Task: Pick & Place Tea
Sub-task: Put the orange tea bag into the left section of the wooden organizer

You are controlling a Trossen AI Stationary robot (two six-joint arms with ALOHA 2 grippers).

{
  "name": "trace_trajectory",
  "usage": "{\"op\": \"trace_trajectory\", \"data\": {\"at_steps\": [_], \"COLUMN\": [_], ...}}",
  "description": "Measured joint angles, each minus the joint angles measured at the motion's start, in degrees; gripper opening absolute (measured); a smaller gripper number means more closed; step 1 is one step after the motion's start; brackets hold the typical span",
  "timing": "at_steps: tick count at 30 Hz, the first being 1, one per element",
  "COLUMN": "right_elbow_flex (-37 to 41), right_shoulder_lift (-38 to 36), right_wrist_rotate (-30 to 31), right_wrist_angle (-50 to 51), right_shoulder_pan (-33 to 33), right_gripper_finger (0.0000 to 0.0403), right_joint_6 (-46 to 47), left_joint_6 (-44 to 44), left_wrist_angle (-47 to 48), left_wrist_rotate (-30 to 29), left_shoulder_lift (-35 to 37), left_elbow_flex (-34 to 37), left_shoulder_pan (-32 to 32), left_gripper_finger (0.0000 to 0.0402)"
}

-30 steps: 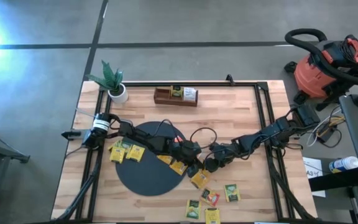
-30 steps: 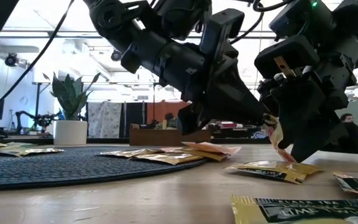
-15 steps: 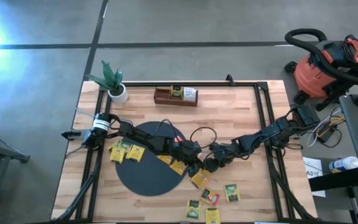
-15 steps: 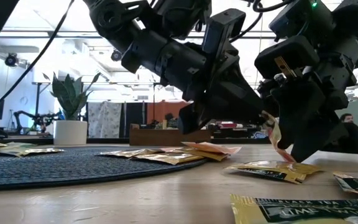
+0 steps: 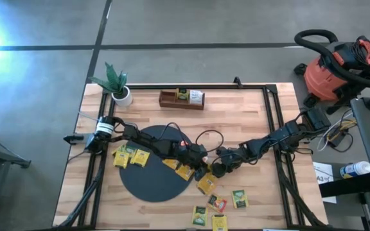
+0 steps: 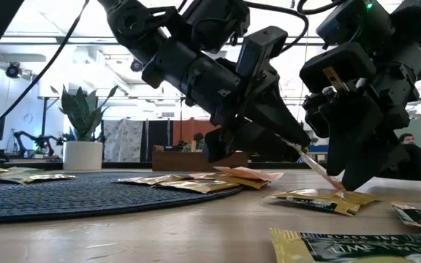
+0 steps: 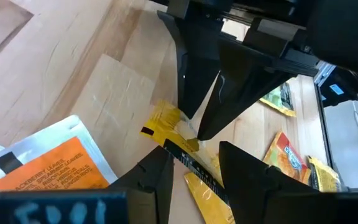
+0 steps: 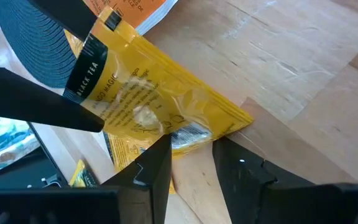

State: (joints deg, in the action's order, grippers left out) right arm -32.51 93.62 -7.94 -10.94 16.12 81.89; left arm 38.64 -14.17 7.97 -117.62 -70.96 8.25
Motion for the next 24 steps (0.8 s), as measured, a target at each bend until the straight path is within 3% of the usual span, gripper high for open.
{"op": "trace_trajectory", "data": {"at_steps": [4, 10, 15, 19, 24], "right_elbow_flex": [0.02, 0.17, 0.17, 0.15, 0.13], "right_shoulder_lift": [-0.24, -2.17, -4.94, -7.88, -12.43], "right_wrist_rotate": [0.09, 1.33, 2.27, 2.29, 2.90], "right_wrist_angle": [0.00, 0.34, 0.09, 0.04, -0.19], "right_shoulder_pan": [0.00, 0.00, -0.26, -1.75, -5.50], "right_gripper_finger": [0.0121, 0.0119, 0.0118, 0.0121, 0.0122], "right_joint_6": [-0.11, -3.51, -5.83, -8.67, -13.44], "left_joint_6": [-0.78, -3.81, -8.54, -15.29, -23.38], "left_wrist_angle": [0.66, 4.91, 10.63, 18.54, 30.02], "left_wrist_rotate": [0.00, -1.55, -4.87, -10.10, -22.18], "left_shoulder_lift": [-0.02, -0.07, 1.42, 7.34, 18.29], "left_elbow_flex": [0.00, 0.00, 0.02, 0.04, 0.04], "left_shoulder_pan": [0.00, 0.00, -0.31, -0.92, -2.08], "left_gripper_finger": [0.0105, 0.0013, 0.0003, 0.0002, 0.0001]}}
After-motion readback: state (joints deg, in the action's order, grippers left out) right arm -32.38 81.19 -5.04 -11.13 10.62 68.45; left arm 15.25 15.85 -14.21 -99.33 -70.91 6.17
